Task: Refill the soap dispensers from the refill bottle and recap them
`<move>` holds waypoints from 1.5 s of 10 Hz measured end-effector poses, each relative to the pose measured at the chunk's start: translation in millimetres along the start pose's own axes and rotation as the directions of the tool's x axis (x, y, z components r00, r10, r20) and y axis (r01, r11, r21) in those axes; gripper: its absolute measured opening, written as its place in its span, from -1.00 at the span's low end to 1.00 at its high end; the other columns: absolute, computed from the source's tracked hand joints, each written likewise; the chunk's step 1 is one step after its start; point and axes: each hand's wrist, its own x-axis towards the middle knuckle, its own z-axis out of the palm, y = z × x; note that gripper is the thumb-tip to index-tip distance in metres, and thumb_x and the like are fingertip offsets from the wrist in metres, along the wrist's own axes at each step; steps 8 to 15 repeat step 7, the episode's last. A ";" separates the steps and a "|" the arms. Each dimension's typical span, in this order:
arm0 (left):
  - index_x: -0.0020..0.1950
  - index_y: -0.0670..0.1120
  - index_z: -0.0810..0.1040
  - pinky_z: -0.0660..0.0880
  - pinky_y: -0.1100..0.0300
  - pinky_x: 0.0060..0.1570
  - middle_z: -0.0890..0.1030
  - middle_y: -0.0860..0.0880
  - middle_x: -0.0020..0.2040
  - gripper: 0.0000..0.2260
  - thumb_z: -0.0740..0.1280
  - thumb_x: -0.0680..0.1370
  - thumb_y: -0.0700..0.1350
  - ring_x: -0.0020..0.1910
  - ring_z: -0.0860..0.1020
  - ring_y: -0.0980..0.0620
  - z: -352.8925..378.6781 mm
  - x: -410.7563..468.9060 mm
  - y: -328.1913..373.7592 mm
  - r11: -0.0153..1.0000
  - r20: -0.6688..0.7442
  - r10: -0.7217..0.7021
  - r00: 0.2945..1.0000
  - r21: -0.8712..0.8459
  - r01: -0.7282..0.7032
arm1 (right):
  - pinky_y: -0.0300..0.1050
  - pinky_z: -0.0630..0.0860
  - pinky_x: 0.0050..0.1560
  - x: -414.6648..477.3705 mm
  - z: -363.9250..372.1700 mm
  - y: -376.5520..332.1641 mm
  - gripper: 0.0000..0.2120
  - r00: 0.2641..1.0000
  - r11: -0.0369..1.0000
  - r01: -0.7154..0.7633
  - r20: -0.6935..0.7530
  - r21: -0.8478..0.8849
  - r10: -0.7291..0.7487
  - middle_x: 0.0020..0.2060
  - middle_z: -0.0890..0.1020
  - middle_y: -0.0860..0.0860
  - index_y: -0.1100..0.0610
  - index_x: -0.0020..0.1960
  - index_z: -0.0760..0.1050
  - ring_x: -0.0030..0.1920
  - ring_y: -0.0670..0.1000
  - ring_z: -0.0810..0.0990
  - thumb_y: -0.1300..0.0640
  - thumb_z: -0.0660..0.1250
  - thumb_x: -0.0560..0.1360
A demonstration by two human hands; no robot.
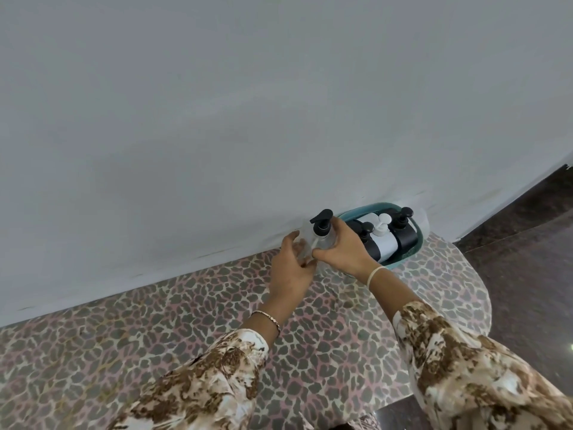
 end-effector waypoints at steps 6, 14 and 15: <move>0.42 -0.08 0.41 0.46 0.53 -0.10 0.64 -0.01 0.15 -0.43 0.50 0.44 -0.15 -0.01 0.63 0.17 -3.5 2.7 2.1 0.999 -0.007 0.013 1.000 0.047 -0.012 | -0.56 0.39 -0.09 -2.7 2.6 7.5 -0.51 0.995 0.996 0.082 -0.049 -0.016 -0.083 -0.06 0.59 -0.27 0.00 0.17 0.45 -0.03 -0.33 0.54 0.09 0.55 0.31; 0.44 -0.09 0.37 0.47 0.49 -0.04 0.62 -0.03 0.21 -0.40 0.49 0.44 -0.18 0.07 0.63 0.13 -8.2 -0.9 7.3 1.000 0.009 0.008 1.000 -0.005 -0.008 | -0.30 0.43 0.25 -4.0 6.5 10.4 -0.20 0.991 0.995 0.094 -0.097 -0.031 -0.097 0.21 0.56 -0.12 0.11 0.40 0.34 0.22 -0.18 0.51 -0.10 0.54 0.25; 0.44 -0.09 0.37 0.47 0.49 -0.04 0.62 -0.03 0.21 -0.40 0.49 0.44 -0.18 0.07 0.63 0.13 -8.2 -0.9 7.3 1.000 0.009 0.008 1.000 -0.005 -0.008 | -0.30 0.43 0.25 -4.0 6.5 10.4 -0.20 0.991 0.995 0.094 -0.097 -0.031 -0.097 0.21 0.56 -0.12 0.11 0.40 0.34 0.22 -0.18 0.51 -0.10 0.54 0.25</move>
